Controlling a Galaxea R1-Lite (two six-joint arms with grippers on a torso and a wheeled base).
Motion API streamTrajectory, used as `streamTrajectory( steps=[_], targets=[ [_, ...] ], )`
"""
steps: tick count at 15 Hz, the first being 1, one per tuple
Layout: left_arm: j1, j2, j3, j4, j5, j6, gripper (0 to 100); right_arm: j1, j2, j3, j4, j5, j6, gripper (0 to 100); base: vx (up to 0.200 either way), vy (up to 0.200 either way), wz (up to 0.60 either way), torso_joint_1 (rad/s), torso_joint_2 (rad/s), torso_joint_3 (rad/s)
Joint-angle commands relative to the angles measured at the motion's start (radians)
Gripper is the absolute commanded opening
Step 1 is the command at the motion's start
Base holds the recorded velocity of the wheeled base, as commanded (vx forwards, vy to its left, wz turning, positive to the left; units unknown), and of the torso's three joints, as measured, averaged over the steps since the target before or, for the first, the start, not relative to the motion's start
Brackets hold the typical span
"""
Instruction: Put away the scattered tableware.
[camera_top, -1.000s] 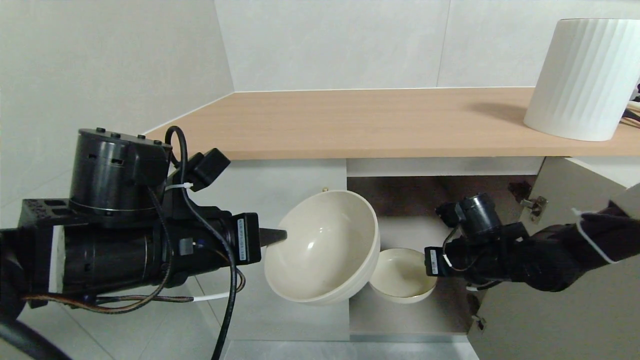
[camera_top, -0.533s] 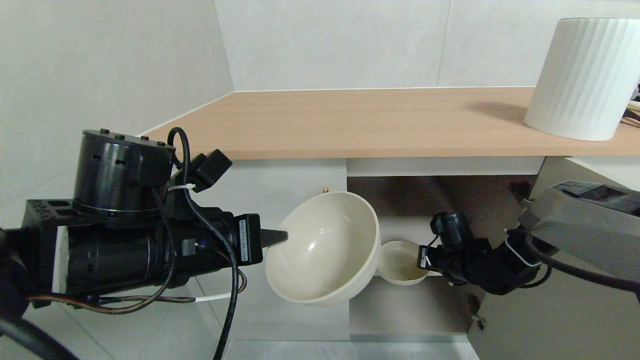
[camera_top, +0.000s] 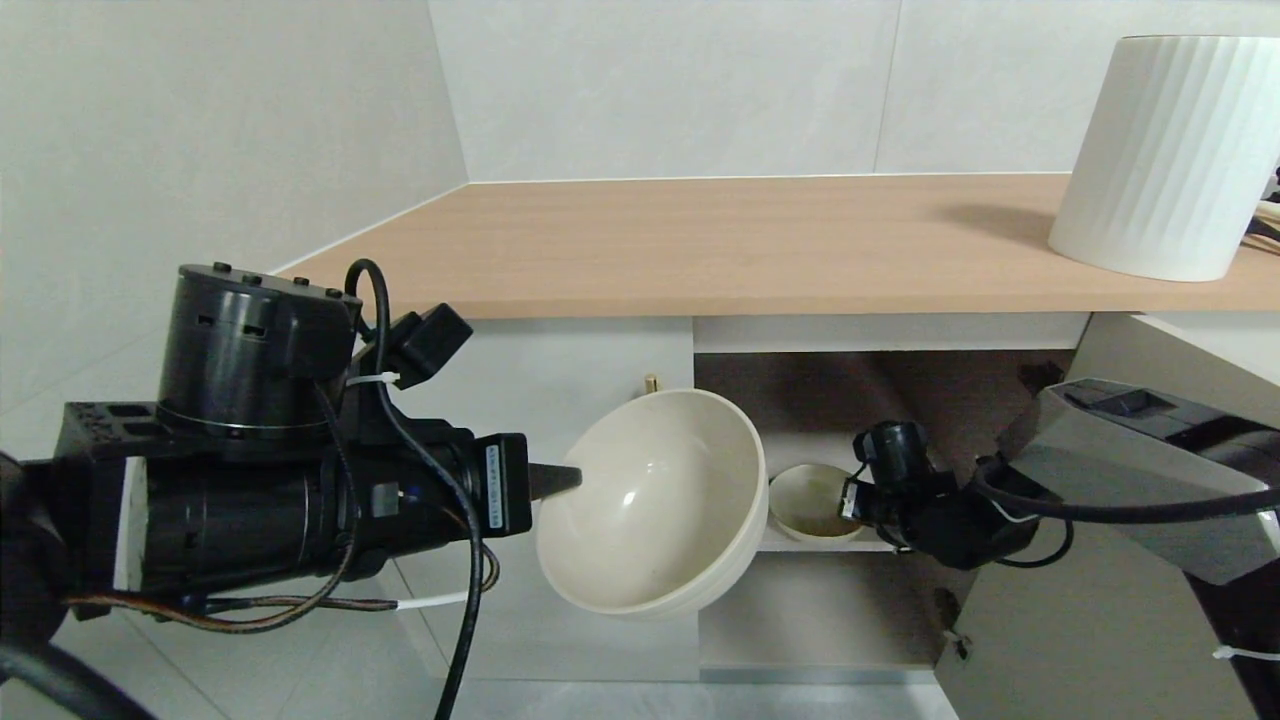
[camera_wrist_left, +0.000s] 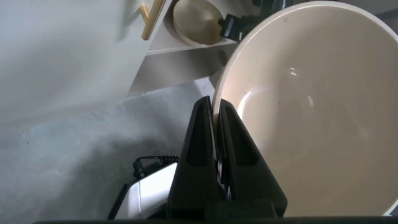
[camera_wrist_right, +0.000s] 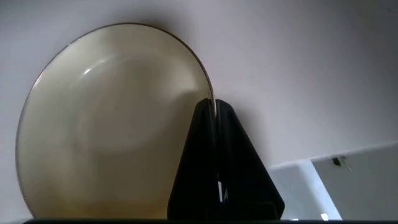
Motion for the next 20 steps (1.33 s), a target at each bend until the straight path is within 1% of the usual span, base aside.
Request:
streamTrajectory(
  steps=[1, 4, 5, 6, 9, 10, 14, 16, 17, 18, 19, 20],
  targets=[
    [-0.001, 0.003, 0.0, 0.0, 0.0, 0.0, 0, -0.003, 0.037, -0.047, -0.001, -0.006, -0.001, 0, 0.0, 0.0, 0.0, 0.0, 0.0, 0.0],
    [-0.001, 0.012, 0.0, 0.0, 0.001, 0.002, 0, -0.003, 0.066, -0.081, 0.001, -0.04, -0.001, 0, 0.0, 0.0, 0.0, 0.0, 0.0, 0.0],
    [-0.001, 0.017, 0.0, 0.0, 0.003, 0.009, 0, -0.011, 0.072, -0.097, 0.001, -0.048, -0.001, 0, 0.0, 0.0, 0.0, 0.0, 0.0, 0.0],
    [-0.001, 0.017, 0.002, 0.0, 0.003, 0.017, 0, -0.011, 0.071, -0.097, 0.001, -0.048, -0.001, 0, 0.0, 0.0, 0.0, 0.0, 0.0, 0.0],
    [-0.001, 0.02, 0.002, 0.0, 0.003, 0.019, 0, -0.011, 0.071, -0.101, -0.001, -0.062, -0.001, 0, 0.0, 0.0, 0.0, 0.0, 0.0, 0.0],
    [-0.001, 0.02, 0.002, 0.0, 0.003, 0.019, 0, -0.011, 0.072, -0.109, -0.001, -0.062, -0.001, 100, 0.0, 0.0, 0.0, 0.0, 0.0, 0.0],
    [-0.007, 0.048, 0.002, 0.0, 0.004, 0.019, 0, -0.011, 0.045, -0.101, -0.007, -0.072, 0.008, 100, 0.0, 0.0, 0.0, 0.0, 0.0, 0.0],
    [-0.009, 0.086, 0.0, 0.001, 0.009, 0.019, 0, -0.006, -0.03, -0.044, -0.001, -0.063, 0.03, 100, 0.0, 0.0, 0.0, 0.0, 0.0, 0.0],
    [-0.009, 0.115, 0.0, 0.004, 0.012, 0.019, 0, 0.003, -0.092, 0.012, 0.002, -0.042, 0.03, 100, 0.0, 0.0, 0.0, 0.0, 0.0, 0.0],
    [-0.024, 0.163, 0.0, 0.007, 0.027, 0.019, 0, 0.023, -0.216, 0.107, 0.034, 0.044, 0.027, 100, 0.0, 0.0, 0.0, 0.0, 0.0, 0.0],
    [-0.03, 0.175, 0.0, 0.007, 0.036, 0.02, 0, 0.027, -0.251, 0.127, 0.056, 0.078, 0.025, 100, 0.0, 0.0, 0.0, 0.0, 0.0, 0.0],
    [-0.047, 0.216, 0.0, 0.007, 0.086, 0.025, 0, 0.053, -0.408, 0.164, 0.197, 0.208, 0.025, 100, 0.0, 0.0, 0.0, 0.0, 0.0, 0.0]
  ],
)
